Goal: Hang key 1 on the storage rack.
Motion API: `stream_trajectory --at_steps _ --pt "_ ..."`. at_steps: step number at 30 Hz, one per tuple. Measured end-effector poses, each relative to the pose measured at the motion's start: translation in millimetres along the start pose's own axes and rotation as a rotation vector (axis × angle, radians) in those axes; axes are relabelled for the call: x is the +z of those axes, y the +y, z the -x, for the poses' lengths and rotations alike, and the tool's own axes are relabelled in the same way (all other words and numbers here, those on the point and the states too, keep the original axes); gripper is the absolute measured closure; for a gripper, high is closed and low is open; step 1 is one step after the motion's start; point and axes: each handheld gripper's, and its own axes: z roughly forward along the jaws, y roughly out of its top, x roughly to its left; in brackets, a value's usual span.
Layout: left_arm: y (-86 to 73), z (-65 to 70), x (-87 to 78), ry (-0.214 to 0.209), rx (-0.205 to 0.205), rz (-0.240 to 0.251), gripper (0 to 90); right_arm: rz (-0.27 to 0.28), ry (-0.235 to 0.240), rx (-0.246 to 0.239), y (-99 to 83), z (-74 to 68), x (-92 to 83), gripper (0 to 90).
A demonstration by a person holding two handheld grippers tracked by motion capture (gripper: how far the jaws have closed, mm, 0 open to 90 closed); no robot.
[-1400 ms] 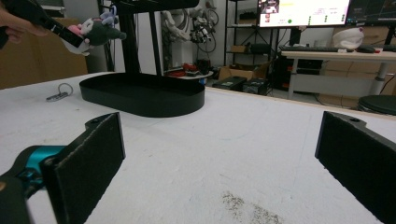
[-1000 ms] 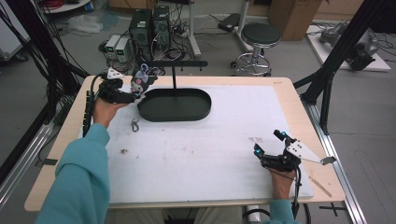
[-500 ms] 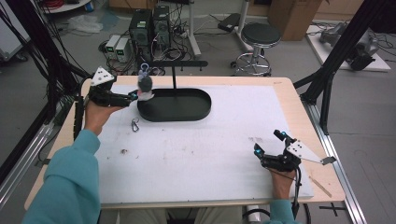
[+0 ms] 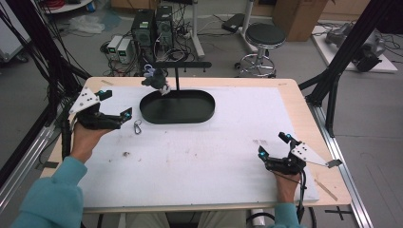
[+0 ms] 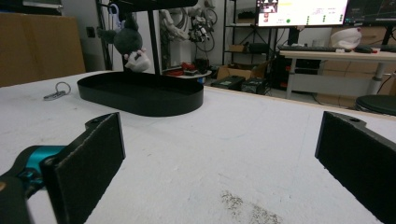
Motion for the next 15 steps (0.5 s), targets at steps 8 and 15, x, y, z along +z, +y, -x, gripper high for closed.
stream_trajectory --at_steps 8,15 --pt "-12.5 18.9 -24.0 -0.008 0.000 0.040 1.7 -0.003 -0.001 0.006 0.0 -0.1 -0.1 0.7" --pt "-20.7 28.3 -35.2 -0.008 0.000 0.051 1.7 0.002 0.003 -0.006 0.0 0.2 0.0 0.7"
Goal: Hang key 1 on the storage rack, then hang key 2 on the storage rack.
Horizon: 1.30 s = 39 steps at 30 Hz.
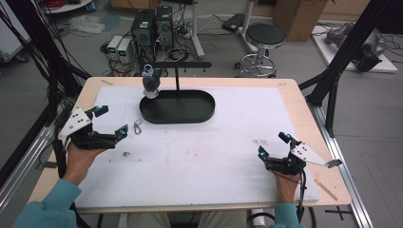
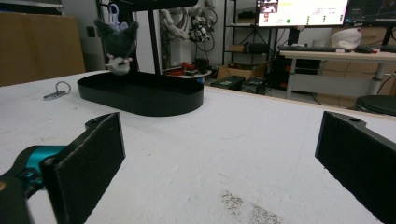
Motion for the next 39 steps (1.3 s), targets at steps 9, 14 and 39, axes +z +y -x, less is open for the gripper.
stream_trajectory --at_steps 9,14,39 --pt "-12.0 8.4 -6.4 -0.016 -0.045 0.025 1.7 0.001 0.001 0.001 0.0 -0.1 0.0 0.7" --pt "-13.2 10.3 -6.6 -0.024 -0.027 0.015 1.7 -0.001 -0.001 0.002 -0.1 -0.2 -0.1 0.7" --pt "-8.9 -2.3 0.6 -0.023 -0.025 -0.061 1.7 0.001 -0.003 0.002 0.0 0.0 0.0 0.7"
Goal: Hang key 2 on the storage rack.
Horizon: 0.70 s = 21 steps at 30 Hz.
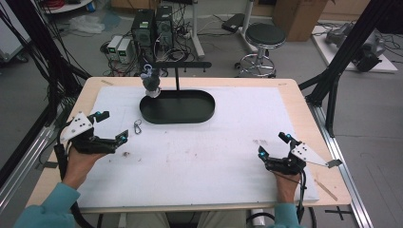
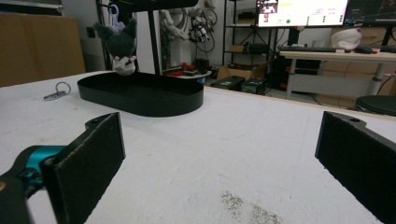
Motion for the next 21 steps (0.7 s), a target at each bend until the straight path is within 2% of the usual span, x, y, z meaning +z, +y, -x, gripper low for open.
stream_trajectory --at_steps 2,4,8,11,15,21 --pt "2.8 -3.7 1.7 0.000 0.003 -0.011 1.7 0.000 0.000 0.000 0.0 0.0 0.0 0.7" --pt "7.0 -8.2 6.1 0.007 0.001 -0.064 1.7 -0.001 0.003 0.005 -0.1 0.0 -0.1 0.7" --pt "14.3 -14.8 13.7 0.011 -0.010 -0.105 1.7 0.000 0.003 0.008 0.0 -0.1 -0.1 0.7" --pt "19.2 -19.9 21.3 -0.006 -0.006 -0.137 1.7 0.002 0.002 0.005 0.0 0.1 0.0 0.7" --pt "26.6 -27.8 30.4 -0.003 0.006 -0.209 1.8 0.004 0.003 0.005 -0.1 0.3 0.0 0.7" --pt "36.3 -40.8 42.9 -0.017 0.004 -0.273 1.8 0.003 0.004 0.011 -0.2 0.1 -0.6 0.7"
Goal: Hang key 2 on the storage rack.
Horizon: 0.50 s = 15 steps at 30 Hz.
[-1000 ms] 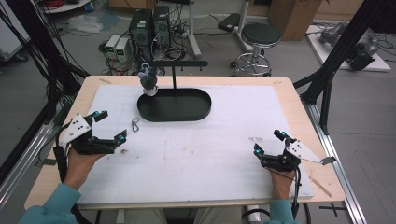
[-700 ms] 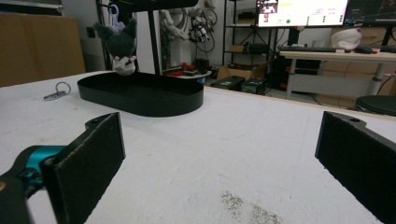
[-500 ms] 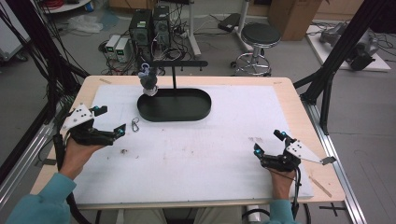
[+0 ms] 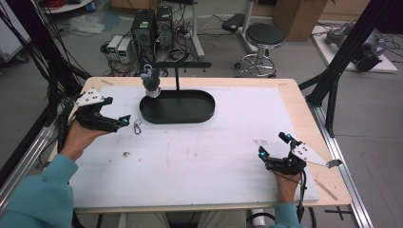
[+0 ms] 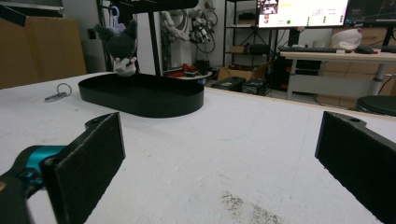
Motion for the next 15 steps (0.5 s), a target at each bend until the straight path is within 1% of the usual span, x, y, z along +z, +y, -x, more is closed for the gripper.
stream_trajectory --at_steps 2,4,6,10,12,15 --pt "3.1 -3.5 4.2 -0.002 0.019 -0.038 1.8 0.001 0.000 -0.001 -0.1 0.1 -0.1 0.7" --pt "6.2 -6.1 8.0 -0.001 0.027 -0.057 1.9 0.001 0.000 0.000 -0.1 0.1 -0.1 0.7" --pt "8.1 -8.8 11.6 -0.007 0.024 -0.066 2.7 0.002 0.000 0.001 -0.1 0.1 0.0 0.7" --pt "8.6 -13.3 20.6 -0.010 0.024 -0.111 3.6 0.002 0.001 0.001 -0.1 0.1 -0.1 0.7" --pt "8.3 -14.9 25.0 -0.012 0.022 -0.122 3.7 0.002 0.001 0.001 -0.1 0.1 -0.1 0.7" --pt "7.7 -17.5 31.1 -0.036 0.005 -0.150 3.6 0.001 0.002 0.001 -0.1 0.2 -0.2 0.7"
